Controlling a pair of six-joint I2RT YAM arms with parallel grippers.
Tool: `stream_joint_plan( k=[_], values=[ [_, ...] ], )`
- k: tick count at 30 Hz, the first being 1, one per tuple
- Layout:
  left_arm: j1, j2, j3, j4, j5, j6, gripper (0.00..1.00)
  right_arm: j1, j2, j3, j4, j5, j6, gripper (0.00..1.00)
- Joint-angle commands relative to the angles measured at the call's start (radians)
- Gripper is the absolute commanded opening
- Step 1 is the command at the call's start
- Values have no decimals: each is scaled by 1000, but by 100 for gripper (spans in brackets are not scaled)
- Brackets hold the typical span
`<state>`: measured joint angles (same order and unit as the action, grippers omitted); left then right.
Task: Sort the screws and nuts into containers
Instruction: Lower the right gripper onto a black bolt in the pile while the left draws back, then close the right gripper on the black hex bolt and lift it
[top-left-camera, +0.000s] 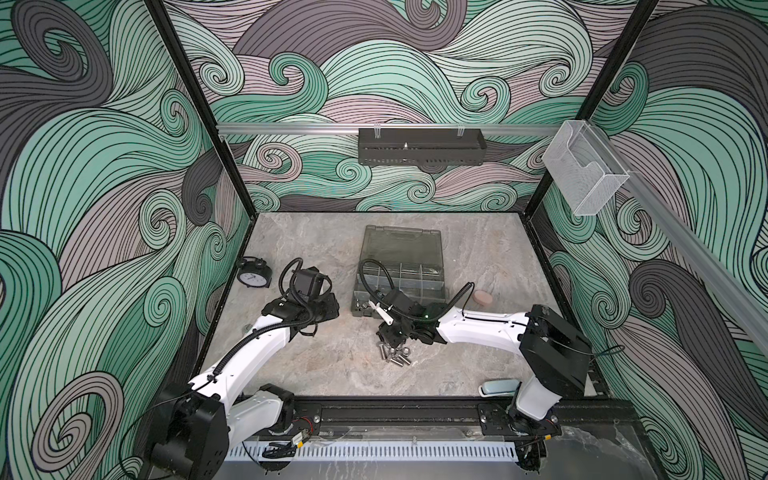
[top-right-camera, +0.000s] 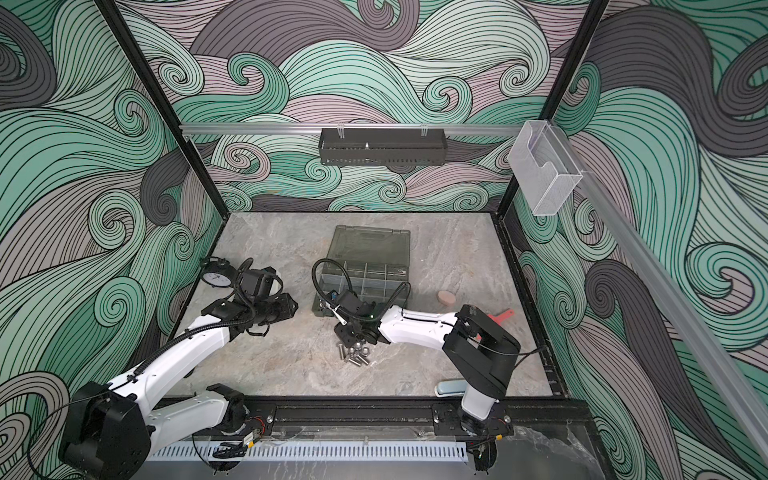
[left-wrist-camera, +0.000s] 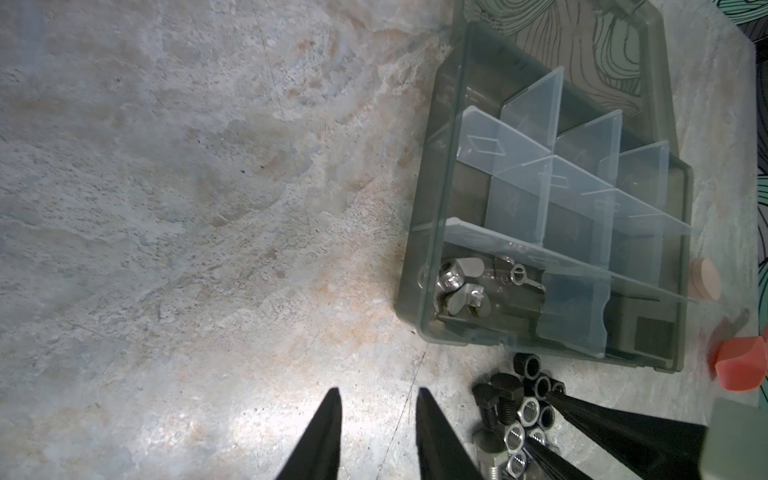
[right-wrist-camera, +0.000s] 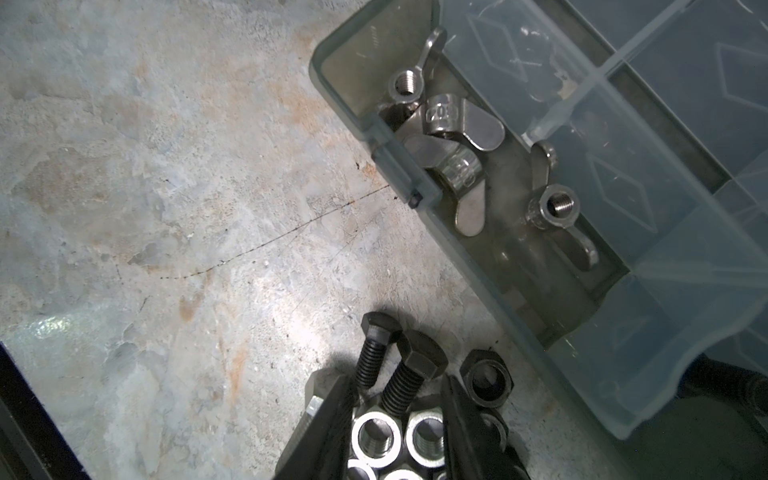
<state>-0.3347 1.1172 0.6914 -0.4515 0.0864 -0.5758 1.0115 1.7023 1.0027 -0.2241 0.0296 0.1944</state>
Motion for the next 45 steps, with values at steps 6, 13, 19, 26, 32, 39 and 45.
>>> stream_joint_plan(
  k=[6,13,19,26,32,39,45],
  values=[
    [10,28,40,-29,42,-18,34,2,35,-10,-13,15,43,31],
    [10,6,28,-32,38,-24,34,2,64,-6,-24,20,61,27],
    [10,10,25,-33,47,-30,34,4,88,-8,-15,17,66,26],
    [10,-18,-2,-10,47,-53,34,3,121,19,-29,10,48,24],
    [10,-2,27,-20,58,-39,34,3,136,23,-15,6,56,21],
    [10,12,28,-10,72,-42,34,4,141,22,-8,12,49,16],
    [10,13,25,-19,70,-48,34,3,111,36,-32,39,31,15]
  ],
)
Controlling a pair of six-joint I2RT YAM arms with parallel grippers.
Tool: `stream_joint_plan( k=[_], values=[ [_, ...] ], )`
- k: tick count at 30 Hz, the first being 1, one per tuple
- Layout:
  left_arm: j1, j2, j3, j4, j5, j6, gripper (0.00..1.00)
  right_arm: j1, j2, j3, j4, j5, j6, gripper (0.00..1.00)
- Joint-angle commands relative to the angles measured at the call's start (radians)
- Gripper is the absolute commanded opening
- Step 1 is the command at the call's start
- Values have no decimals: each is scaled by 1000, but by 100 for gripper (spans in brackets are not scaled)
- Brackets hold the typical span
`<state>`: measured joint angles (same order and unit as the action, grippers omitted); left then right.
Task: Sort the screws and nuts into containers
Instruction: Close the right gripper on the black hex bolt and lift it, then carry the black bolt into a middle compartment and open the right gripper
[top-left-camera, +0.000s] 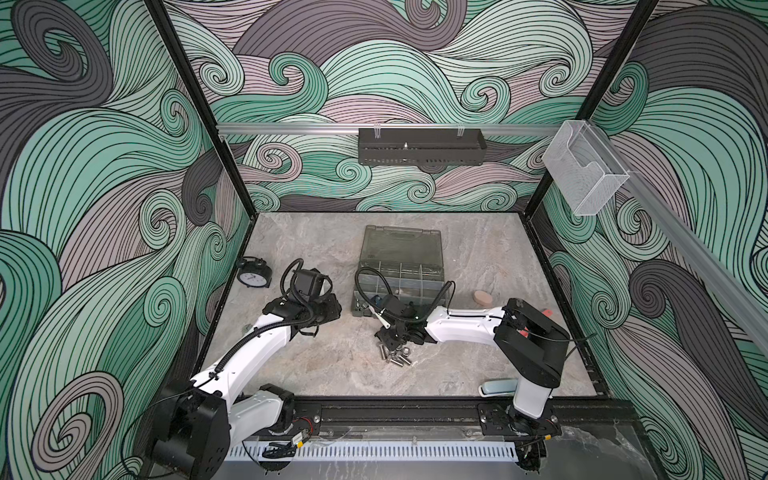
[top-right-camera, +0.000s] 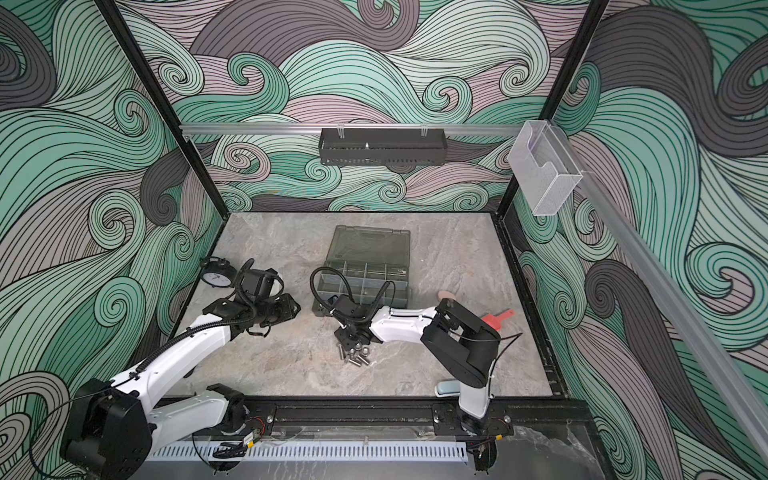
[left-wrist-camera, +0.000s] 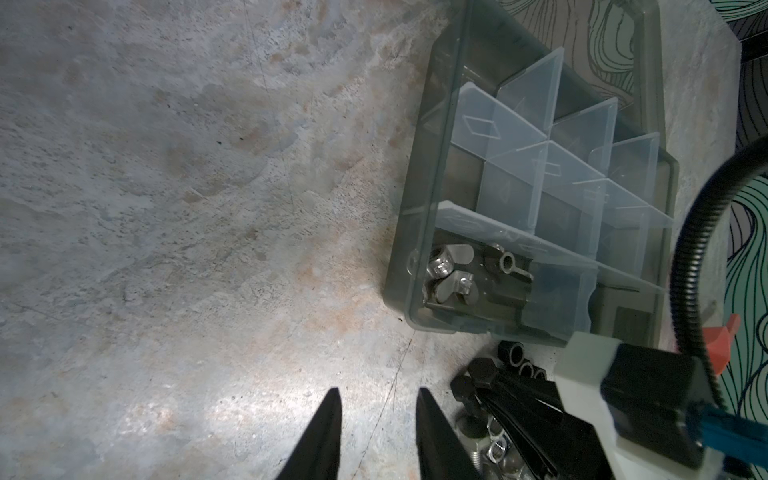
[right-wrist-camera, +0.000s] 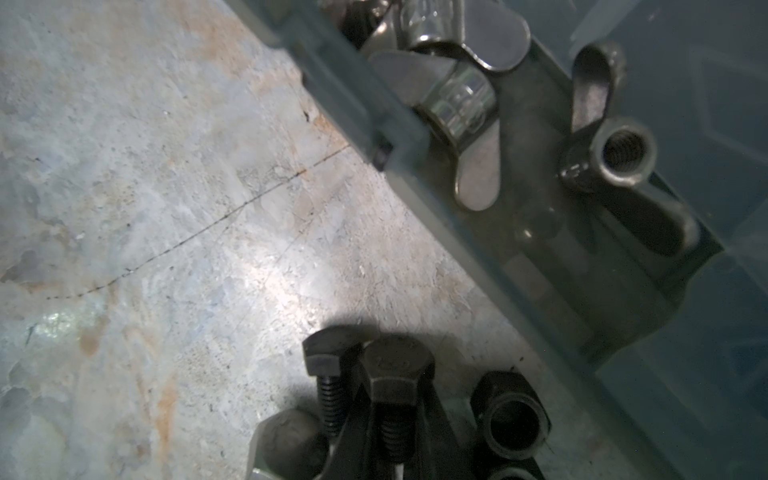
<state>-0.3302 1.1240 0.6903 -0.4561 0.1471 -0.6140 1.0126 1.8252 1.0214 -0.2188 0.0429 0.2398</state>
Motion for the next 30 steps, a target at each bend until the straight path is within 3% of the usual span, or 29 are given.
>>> stream_joint_plan(
  k=[1,12,18,24,30],
  values=[
    [6,8,26,-17,8,-13,34,1,-24,25,-51,35,-17,15],
    [4,92,83,-81,80,40,34,-16,-224,118,-260,60,-77,15],
    [1,87,55,-70,95,54,34,-116,-335,45,-286,85,-65,15],
    [-6,106,60,-89,130,91,34,-236,-311,23,-287,85,-92,14],
    [-17,131,74,-108,137,109,34,-276,-265,28,-277,81,-109,14]
  ],
)
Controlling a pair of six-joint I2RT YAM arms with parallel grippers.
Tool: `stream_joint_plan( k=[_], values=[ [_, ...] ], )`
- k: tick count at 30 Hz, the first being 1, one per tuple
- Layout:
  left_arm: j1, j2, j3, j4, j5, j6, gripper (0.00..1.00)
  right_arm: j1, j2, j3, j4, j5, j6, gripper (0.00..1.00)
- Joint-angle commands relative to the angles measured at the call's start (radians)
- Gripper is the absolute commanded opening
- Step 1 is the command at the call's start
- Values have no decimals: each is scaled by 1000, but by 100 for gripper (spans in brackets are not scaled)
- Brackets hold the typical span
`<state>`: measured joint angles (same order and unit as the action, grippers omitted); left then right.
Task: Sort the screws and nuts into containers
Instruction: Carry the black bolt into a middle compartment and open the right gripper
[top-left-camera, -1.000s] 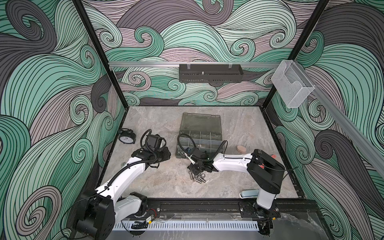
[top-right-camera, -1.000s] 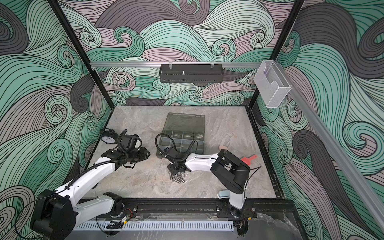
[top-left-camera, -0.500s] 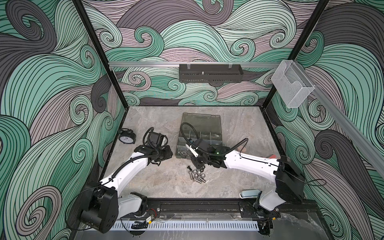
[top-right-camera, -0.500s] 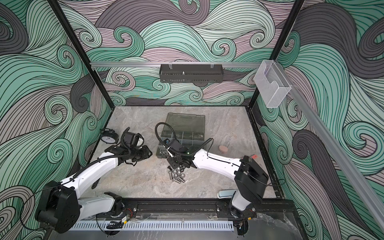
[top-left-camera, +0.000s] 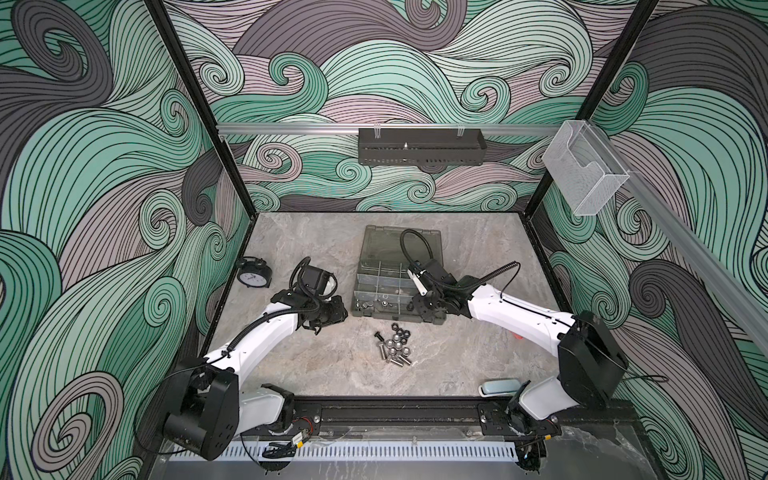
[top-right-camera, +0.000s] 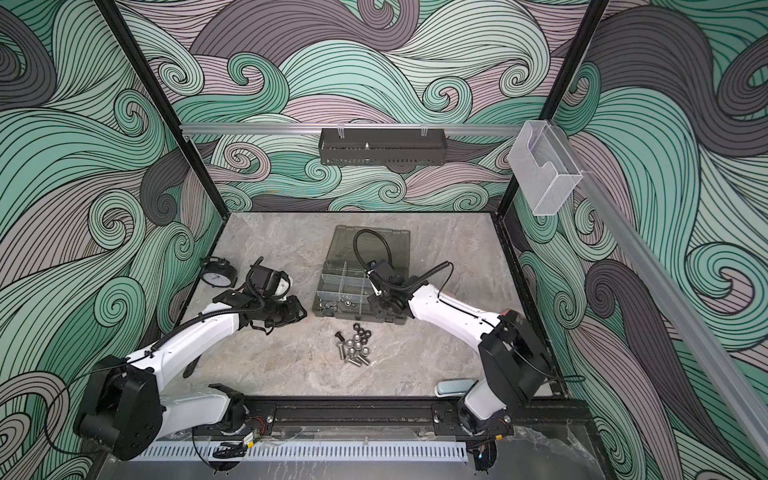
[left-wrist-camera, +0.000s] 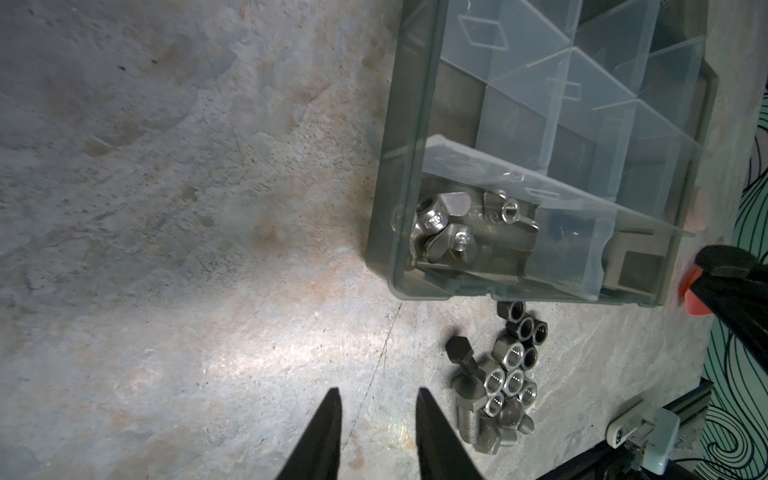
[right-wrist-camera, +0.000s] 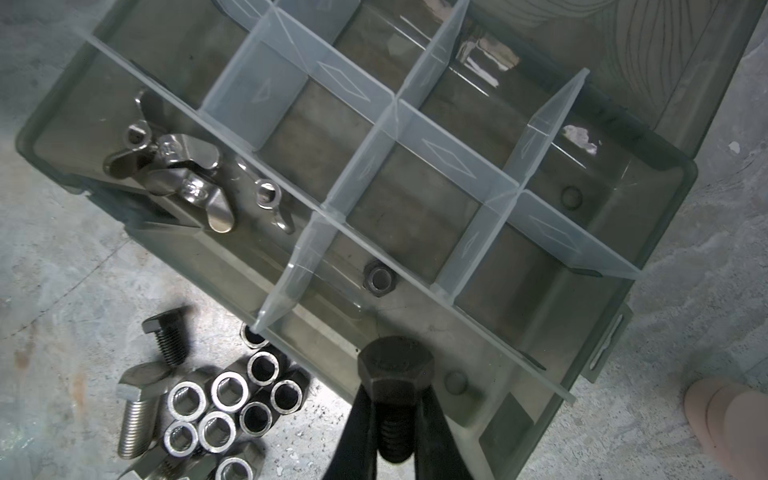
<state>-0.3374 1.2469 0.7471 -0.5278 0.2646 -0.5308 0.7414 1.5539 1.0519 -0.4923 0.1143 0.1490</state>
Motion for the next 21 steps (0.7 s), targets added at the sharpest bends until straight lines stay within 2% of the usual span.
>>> stream_joint_plan(
  k=[1,4,10,21],
  values=[
    [-11,9,17,-35,22,25,34,-4,12,-7,3,8,-19,14],
    [-15,11,18,-34,34,23,34,-7,30,-6,11,5,-13,15],
    [-23,6,16,-43,39,29,34,-10,36,-4,17,27,-1,31],
    [-31,-45,-8,-26,52,26,36,-10,0,-30,19,17,50,34]
  ],
)
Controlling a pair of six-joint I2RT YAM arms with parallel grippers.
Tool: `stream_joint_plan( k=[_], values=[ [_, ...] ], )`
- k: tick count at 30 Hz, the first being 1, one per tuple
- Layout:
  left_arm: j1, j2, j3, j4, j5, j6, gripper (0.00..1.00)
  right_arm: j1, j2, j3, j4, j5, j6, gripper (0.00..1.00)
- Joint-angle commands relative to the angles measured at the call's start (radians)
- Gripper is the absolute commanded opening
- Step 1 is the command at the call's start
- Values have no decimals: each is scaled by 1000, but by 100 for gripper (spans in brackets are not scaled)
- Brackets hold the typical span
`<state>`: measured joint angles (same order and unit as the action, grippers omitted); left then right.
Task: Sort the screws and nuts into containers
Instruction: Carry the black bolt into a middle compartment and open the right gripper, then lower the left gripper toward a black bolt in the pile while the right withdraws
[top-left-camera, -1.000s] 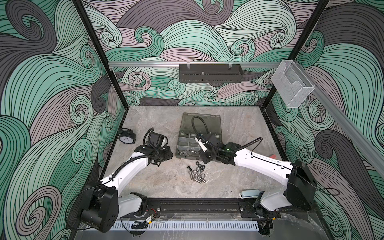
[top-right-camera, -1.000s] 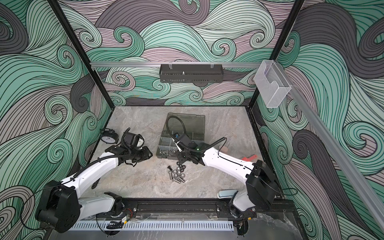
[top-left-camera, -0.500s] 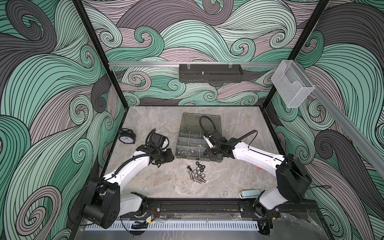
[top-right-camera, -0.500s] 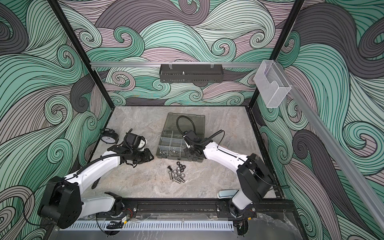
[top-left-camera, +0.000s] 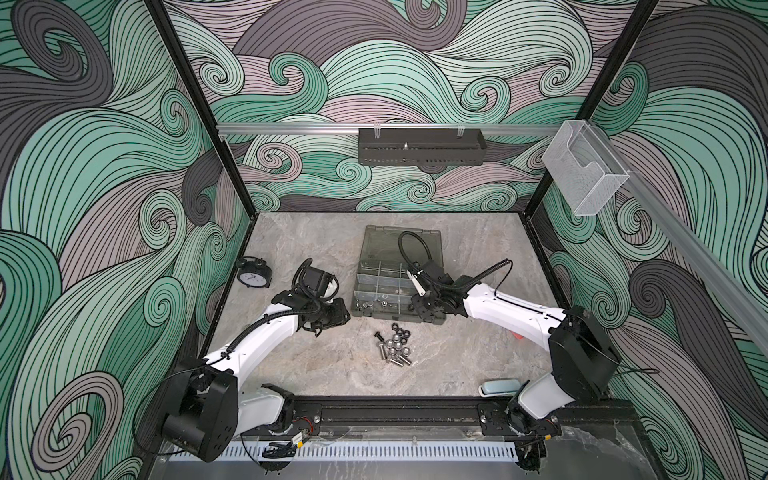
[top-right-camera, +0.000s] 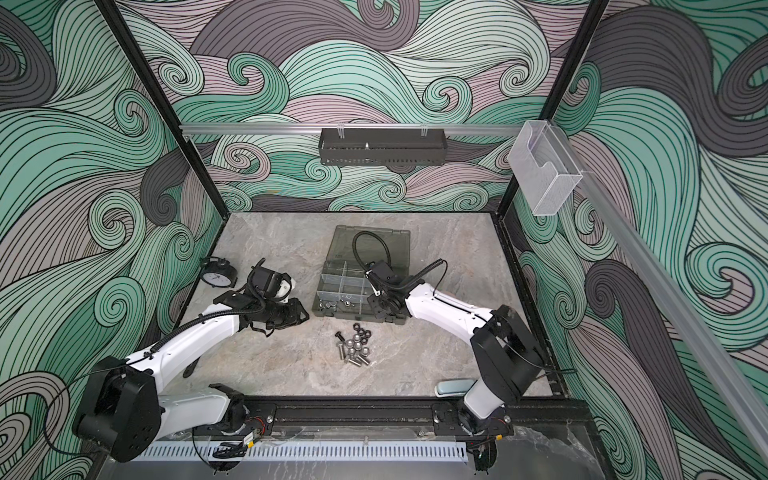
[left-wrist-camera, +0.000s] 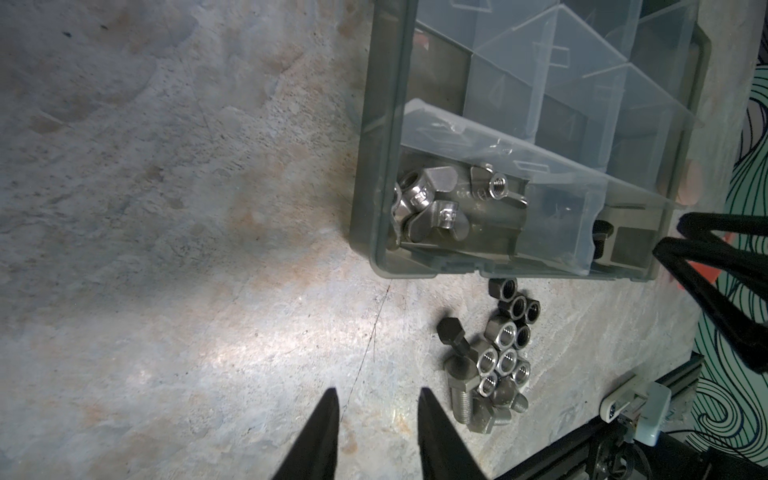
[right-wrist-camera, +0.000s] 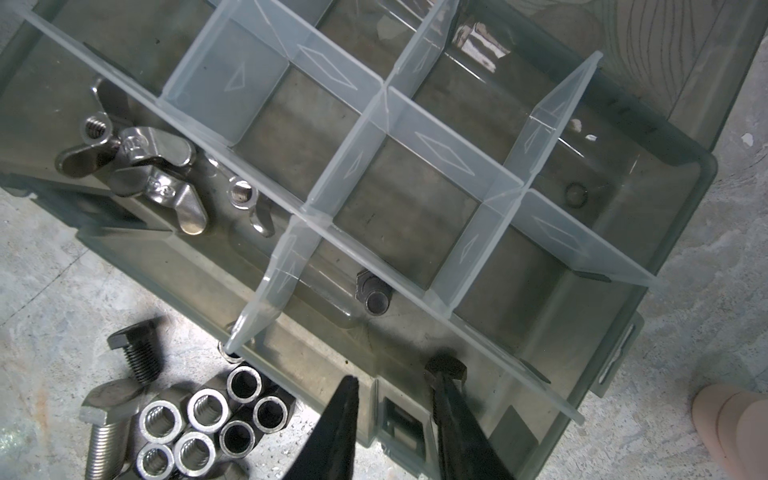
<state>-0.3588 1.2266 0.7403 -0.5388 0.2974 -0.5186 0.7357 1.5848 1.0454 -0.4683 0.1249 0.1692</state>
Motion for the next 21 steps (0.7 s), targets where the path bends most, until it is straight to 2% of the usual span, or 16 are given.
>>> stream_joint_plan(
  k=[1,11,21],
  values=[
    [-12,-31,-3,-11,21,14,37,-4,-41,-30,-7,0,35,34],
    [-63,-54,-1,19,50,-22,38,-4,-103,-24,-50,10,41,35],
    [-197,29,8,25,17,-74,39,-4,-167,-48,-63,2,68,35]
  ],
)
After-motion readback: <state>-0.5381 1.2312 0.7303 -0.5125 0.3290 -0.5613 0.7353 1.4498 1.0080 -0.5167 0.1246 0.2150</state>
